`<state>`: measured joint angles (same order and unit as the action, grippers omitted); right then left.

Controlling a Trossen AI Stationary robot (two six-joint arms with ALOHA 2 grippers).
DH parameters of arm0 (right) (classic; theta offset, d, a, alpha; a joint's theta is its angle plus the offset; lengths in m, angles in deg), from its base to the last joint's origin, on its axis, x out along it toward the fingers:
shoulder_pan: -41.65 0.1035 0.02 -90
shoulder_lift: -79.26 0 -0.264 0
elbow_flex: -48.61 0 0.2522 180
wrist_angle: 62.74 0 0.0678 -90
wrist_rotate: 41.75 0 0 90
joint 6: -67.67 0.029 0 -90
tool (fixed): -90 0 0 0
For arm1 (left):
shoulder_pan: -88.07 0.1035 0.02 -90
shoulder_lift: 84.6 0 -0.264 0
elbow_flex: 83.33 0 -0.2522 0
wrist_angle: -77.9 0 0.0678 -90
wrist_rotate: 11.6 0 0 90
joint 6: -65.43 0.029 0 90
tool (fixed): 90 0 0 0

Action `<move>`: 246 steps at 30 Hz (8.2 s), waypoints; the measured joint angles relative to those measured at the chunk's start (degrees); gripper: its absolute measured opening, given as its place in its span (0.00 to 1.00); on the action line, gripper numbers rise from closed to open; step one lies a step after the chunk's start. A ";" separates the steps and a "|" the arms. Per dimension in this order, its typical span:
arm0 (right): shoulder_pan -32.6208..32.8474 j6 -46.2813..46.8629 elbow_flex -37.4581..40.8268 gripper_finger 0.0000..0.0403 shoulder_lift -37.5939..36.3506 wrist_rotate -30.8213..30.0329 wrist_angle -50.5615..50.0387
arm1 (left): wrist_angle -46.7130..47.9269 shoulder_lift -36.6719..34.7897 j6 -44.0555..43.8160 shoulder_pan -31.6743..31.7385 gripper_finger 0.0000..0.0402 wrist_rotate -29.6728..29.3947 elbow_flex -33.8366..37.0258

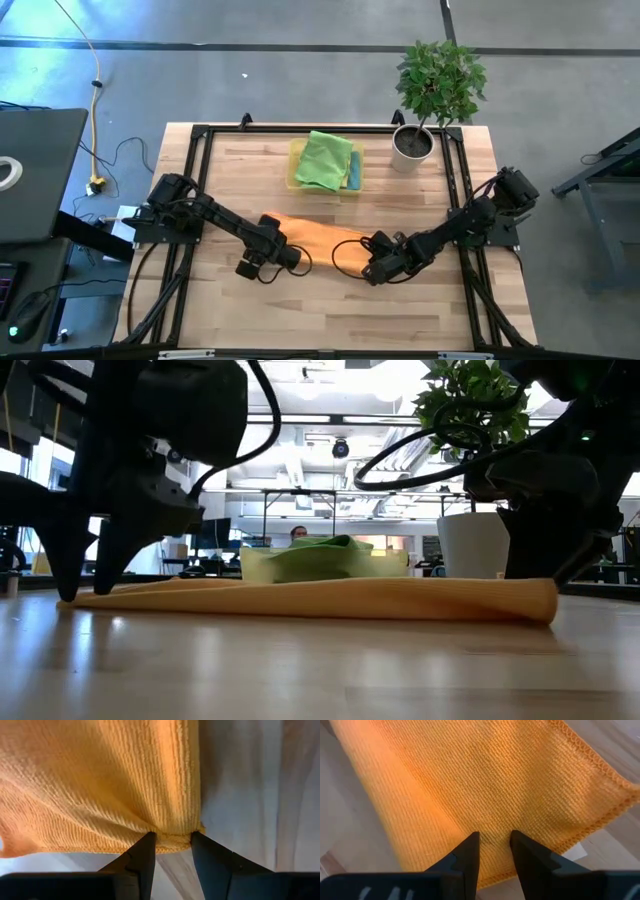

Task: Fold microfiber towels
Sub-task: Fold the orange microfiber cloth, then put the folded orange microfiber cloth into the yellow bin

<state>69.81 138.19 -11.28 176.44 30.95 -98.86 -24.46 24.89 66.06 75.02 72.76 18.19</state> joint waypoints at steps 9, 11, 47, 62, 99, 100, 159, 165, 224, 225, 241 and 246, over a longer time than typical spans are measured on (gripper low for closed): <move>0.04 -3.59 0.02 0.27 0.00 1.35 -0.82 | 3.00 -0.16 0.41 0.69 0.29 -2.98 1.01; 0.15 -4.91 0.13 0.27 -0.10 1.94 -1.51 | 4.21 -0.67 0.62 0.71 0.29 -3.43 0.97; 7.62 3.98 -0.06 0.27 -1.84 1.71 -1.40 | -16.35 -5.00 -6.94 10.13 0.29 12.98 3.64; 6.07 6.07 0.22 0.27 -12.94 0.08 -11.09 | -19.40 -5.74 -17.64 3.25 0.29 16.59 -4.49; -3.19 32.73 -0.28 0.27 -0.22 1.05 -10.82 | -0.68 -18.78 -18.49 3.91 0.29 7.32 -5.63; -3.19 32.72 -0.28 0.22 -0.20 1.15 -11.27 | -0.66 -20.17 -19.42 3.89 0.29 6.86 -5.61; -10.51 21.25 -35.65 0.00 13.31 -0.44 -9.48 | -1.89 -44.83 -16.87 3.93 0.29 -2.07 -5.65; -10.91 19.30 -35.65 0.00 14.78 1.01 -3.97 | -0.88 -44.83 -16.88 3.93 0.29 -1.95 -5.65; -7.52 32.08 -10.95 0.47 2.58 6.87 -6.64 | -0.67 -44.78 -13.02 5.33 0.29 -2.74 -5.68; -7.54 32.50 -10.36 0.47 2.58 6.66 -4.09 | -0.67 -44.78 -13.00 5.33 0.29 -2.76 -5.68; -8.29 33.75 -9.42 0.37 6.50 3.21 -0.08 | -0.75 -44.78 -10.90 5.33 0.29 -6.47 -5.68; -9.27 31.55 -9.38 0.22 6.64 2.06 -0.06 | -0.77 -44.78 -10.88 5.33 0.29 -8.46 -5.68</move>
<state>60.54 169.74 -20.66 183.09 33.01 -98.91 -25.23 -19.90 55.17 80.34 64.30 12.51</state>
